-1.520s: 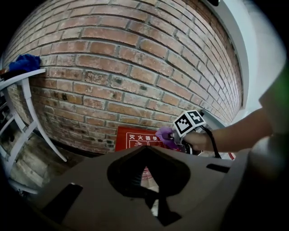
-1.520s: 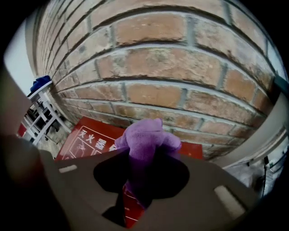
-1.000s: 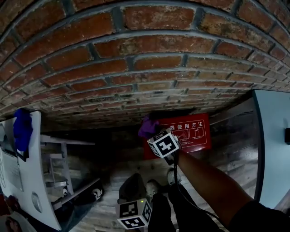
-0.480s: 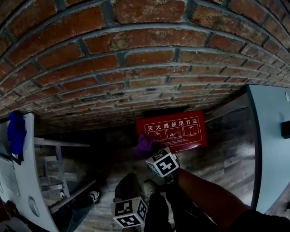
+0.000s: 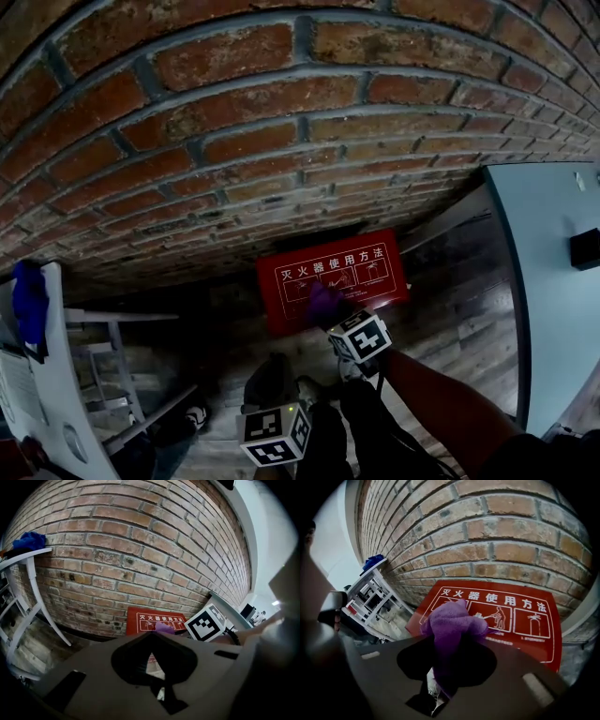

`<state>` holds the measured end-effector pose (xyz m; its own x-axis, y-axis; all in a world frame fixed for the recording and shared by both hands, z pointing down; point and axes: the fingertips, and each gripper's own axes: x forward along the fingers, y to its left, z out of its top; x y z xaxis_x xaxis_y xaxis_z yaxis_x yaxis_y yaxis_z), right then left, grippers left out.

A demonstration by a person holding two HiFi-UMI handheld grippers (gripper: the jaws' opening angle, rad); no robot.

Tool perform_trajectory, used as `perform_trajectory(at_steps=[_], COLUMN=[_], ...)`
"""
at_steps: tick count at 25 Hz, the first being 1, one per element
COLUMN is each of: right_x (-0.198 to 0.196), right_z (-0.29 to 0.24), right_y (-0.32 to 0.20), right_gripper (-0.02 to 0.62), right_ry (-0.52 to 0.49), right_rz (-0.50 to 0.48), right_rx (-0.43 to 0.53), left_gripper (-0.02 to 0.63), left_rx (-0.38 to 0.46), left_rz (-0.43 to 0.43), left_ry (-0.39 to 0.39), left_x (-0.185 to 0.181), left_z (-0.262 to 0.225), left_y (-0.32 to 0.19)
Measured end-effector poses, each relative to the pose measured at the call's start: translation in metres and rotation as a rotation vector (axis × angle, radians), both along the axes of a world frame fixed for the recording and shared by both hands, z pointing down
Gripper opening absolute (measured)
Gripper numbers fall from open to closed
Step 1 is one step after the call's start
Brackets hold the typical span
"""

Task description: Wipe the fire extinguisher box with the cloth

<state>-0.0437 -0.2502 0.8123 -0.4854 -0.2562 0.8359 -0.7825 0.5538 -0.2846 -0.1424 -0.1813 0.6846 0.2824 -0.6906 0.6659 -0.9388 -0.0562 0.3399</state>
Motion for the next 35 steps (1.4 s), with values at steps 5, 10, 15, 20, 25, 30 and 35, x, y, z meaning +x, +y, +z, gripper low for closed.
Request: perform_trajectory(at_steps=[5,10,15,20,25,30,35], right_x=[0.051,0.117,0.174,0.206,0.184,0.105,0.033], right_z=[-0.001,-0.002,-0.005,0.000,-0.004,0.000,-0.014], right_y=[-0.013,-0.026,-0.032,-0.031,-0.033,-0.013,0.019], right_gripper=[0.100,0.100,0.100,0.100,0.100,0.100,0.100], right_ry=[0.019,0.017,0.041,0.009,0.081,0.003,-0.105], right_rz=[0.102,0.282,0.392,0.498,0.412,0.247,0.091], right_rx=[0.002,-0.008,-0.009,-0.062,-0.012,-0.067,-0.092], left_gripper=[0.006,0.006,0.006,0.006,0.006,0.006,0.006], left_rx=[0.004,-0.005,-0.007,-0.006,-0.005,0.005,0.013], left_rz=[0.046,0.078,0.098,0.111,0.109,0.078,0.029], left_ry=[0.001,0.000,0.004,0.006,0.002,-0.011,-0.024], left_x=[0.022,0.039,0.057,0.071,0.078,0.067,0.046], left_z=[-0.003,-0.002,-0.003,-0.004,-0.008,-0.021,-0.039], left_y=[-0.008,-0.012,-0.018,-0.023,-0.024,-0.022,-0.017])
